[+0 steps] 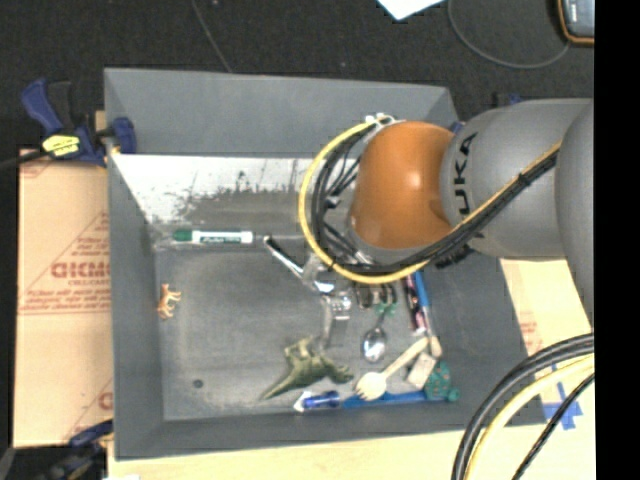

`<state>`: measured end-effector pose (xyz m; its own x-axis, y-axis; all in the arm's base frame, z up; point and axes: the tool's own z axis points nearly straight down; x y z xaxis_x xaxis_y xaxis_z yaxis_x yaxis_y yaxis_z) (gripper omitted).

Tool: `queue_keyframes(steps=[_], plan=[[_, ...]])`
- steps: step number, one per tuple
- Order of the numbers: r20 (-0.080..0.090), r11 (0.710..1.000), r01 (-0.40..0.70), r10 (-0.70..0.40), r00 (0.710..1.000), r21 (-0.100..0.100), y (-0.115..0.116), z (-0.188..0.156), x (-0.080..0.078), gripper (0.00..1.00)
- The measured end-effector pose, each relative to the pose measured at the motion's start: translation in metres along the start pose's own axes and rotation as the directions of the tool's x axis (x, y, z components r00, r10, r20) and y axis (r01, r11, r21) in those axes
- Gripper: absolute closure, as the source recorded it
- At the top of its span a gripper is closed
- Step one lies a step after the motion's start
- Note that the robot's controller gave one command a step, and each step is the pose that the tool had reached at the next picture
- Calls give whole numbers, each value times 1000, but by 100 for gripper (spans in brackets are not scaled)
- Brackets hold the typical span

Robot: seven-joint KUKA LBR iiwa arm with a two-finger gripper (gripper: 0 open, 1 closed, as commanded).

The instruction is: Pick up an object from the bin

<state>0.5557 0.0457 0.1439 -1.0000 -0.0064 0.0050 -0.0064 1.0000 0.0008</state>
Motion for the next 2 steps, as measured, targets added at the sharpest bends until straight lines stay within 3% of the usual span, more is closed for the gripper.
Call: queue_keyframes(steps=[1,2], plan=[[8,1000,-2,2,1000,0,0,-5,-2,0],[10,998,-70,70,997,-2,-13,73,-80,0]])
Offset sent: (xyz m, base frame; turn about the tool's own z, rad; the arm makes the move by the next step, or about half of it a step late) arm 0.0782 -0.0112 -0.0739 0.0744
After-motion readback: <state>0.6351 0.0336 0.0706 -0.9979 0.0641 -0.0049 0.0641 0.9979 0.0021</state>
